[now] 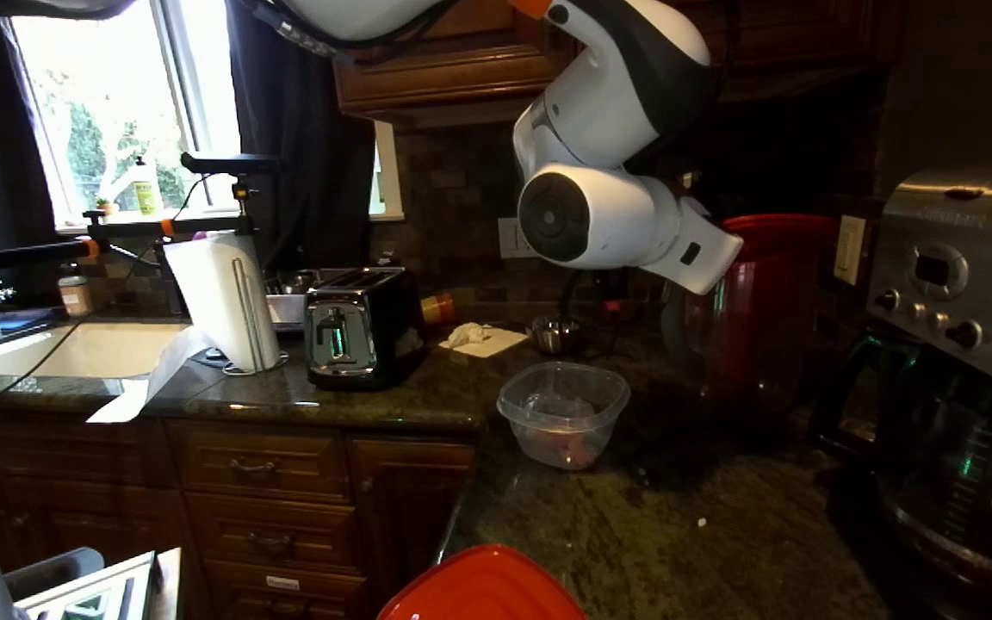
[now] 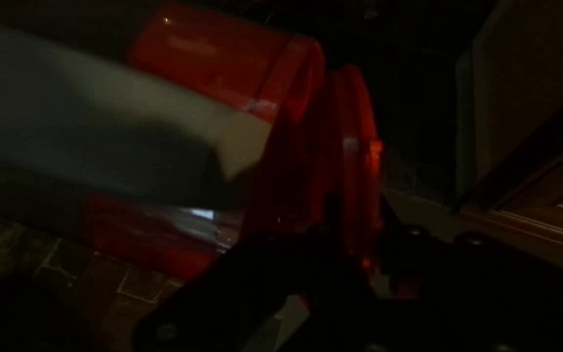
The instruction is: Remove the red lid from the jug.
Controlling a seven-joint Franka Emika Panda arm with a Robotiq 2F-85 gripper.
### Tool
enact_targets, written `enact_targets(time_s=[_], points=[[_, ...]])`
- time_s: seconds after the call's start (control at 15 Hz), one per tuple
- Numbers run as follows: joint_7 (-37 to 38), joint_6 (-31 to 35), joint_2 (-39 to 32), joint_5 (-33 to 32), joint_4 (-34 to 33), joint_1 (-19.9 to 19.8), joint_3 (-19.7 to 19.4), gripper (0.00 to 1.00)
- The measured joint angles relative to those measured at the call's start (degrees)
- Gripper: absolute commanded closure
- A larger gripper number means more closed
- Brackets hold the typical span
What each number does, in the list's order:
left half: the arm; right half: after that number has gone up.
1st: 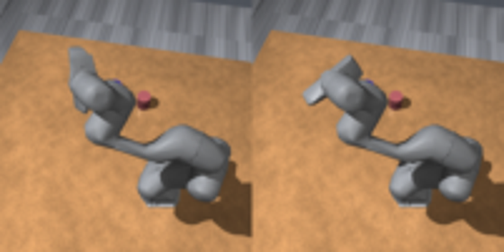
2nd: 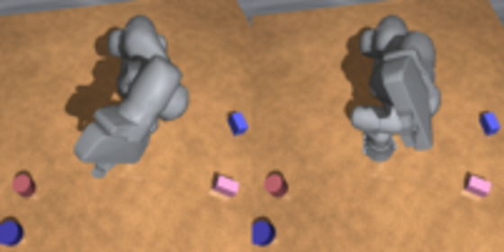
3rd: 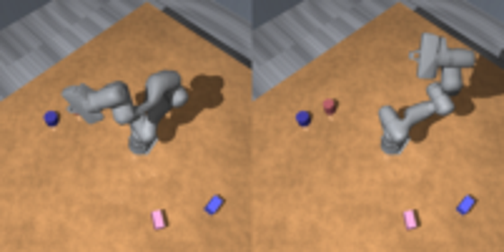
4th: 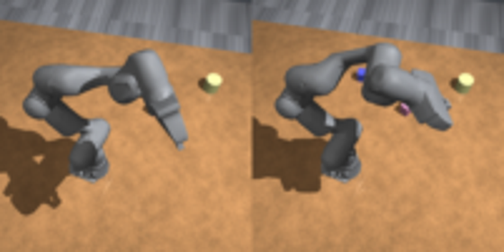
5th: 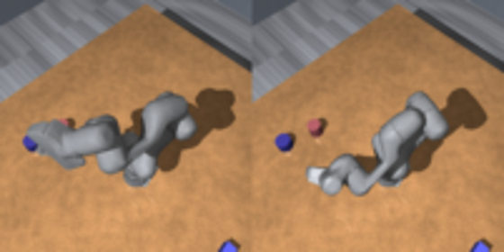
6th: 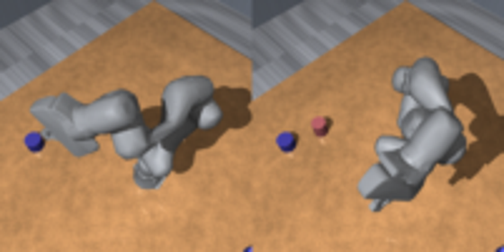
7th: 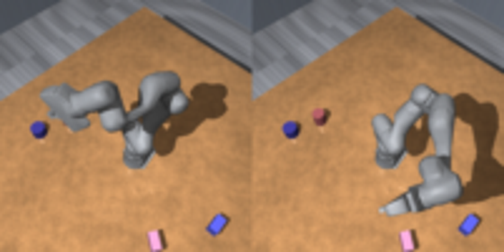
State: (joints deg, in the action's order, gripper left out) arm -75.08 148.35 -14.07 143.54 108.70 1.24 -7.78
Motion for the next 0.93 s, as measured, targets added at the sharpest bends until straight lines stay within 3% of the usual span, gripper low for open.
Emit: enact_targets(time_s=[0.4, 0.93], points=[[9.3, -2.8, 6.5, -1.9, 2.9, -0.3, 0.8, 0.95], [35.0, -14.2, 18.0, -21.7, 14.9, -0.3, 4.9, 0.95]])
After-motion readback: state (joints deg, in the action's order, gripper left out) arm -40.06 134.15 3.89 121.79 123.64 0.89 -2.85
